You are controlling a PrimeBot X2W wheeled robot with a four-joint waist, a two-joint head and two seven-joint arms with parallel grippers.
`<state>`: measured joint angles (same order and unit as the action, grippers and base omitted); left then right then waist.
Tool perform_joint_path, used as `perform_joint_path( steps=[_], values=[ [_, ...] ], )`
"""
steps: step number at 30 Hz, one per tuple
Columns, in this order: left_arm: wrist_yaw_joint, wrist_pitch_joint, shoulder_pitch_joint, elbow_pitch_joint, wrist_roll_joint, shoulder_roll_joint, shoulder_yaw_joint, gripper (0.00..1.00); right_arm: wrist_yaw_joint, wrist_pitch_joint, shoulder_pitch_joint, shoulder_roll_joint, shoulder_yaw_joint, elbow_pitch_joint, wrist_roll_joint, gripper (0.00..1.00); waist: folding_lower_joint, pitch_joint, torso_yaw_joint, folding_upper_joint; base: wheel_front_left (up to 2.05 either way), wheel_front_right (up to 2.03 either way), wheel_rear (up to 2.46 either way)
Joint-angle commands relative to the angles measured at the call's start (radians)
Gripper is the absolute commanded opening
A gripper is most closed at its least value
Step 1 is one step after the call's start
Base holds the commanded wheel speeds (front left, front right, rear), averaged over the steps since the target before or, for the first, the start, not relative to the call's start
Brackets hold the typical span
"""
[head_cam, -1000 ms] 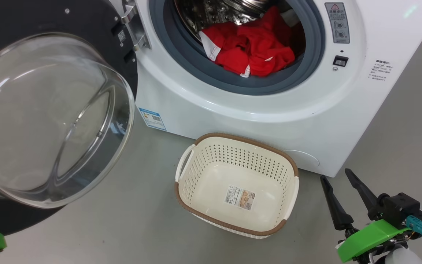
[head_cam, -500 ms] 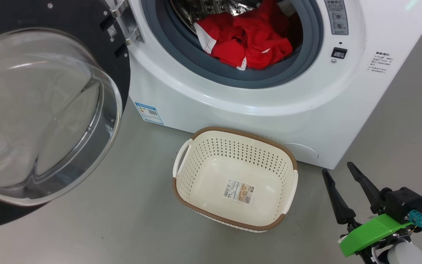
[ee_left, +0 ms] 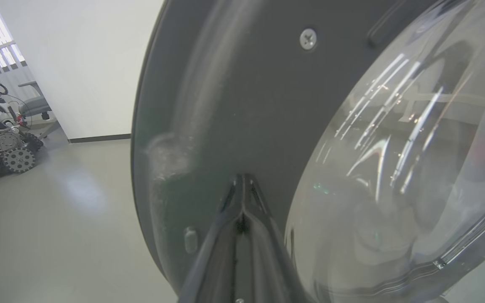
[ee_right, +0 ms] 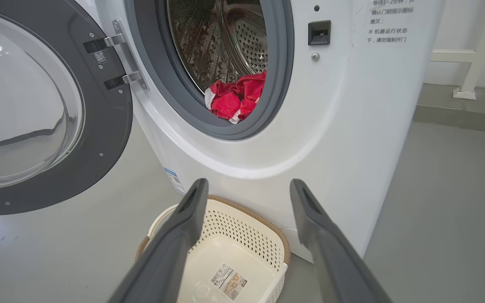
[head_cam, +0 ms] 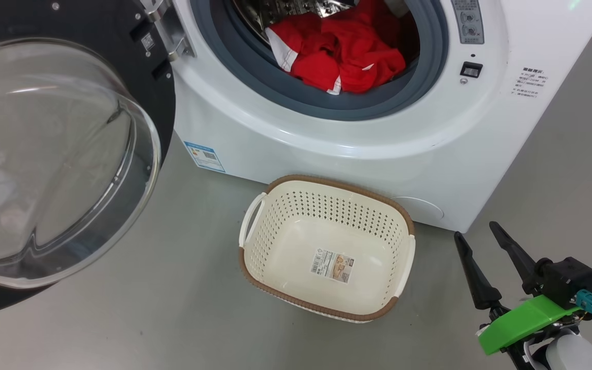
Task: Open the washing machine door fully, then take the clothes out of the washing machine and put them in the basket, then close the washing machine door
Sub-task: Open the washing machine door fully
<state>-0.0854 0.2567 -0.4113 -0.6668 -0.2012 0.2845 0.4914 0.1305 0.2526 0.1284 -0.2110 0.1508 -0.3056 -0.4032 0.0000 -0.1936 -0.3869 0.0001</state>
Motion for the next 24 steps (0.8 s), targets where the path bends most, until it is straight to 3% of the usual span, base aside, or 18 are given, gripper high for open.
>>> perform_joint_path(
  steps=[1, 9, 21, 24],
  values=[
    [0.012, 0.005, -0.028, 0.013, 0.012, 0.068, 0.041, 0.0, 0.0, 0.009, 0.021, -0.008, 0.022, 0.023, 0.013, 1.0, 0.0, 0.004, -0.002, -0.0001, 0.0, 0.0, 0.0],
    [0.075, 0.005, -0.004, 0.018, 0.026, 0.036, 0.051, 0.0, 0.0, 0.009, 0.013, 0.004, 0.019, 0.023, 0.011, 1.0, 0.0, 0.029, -0.009, -0.0001, 0.0, 0.0, 0.0],
    [0.161, 0.005, 0.077, 0.136, 0.065, -0.065, 0.046, 0.0, 0.0, 0.009, 0.001, 0.019, 0.012, 0.022, 0.007, 1.0, 0.0, 0.068, -0.015, -0.0001, 0.0, 0.0, 0.0],
    [0.172, 0.005, 0.1, 0.181, 0.078, -0.095, 0.04, 0.24, 0.0, 0.009, -0.003, 0.022, 0.009, 0.023, 0.007, 1.0, 0.0, 0.077, -0.011, -0.0001, 0.0, 0.0, 0.0]
  ],
)
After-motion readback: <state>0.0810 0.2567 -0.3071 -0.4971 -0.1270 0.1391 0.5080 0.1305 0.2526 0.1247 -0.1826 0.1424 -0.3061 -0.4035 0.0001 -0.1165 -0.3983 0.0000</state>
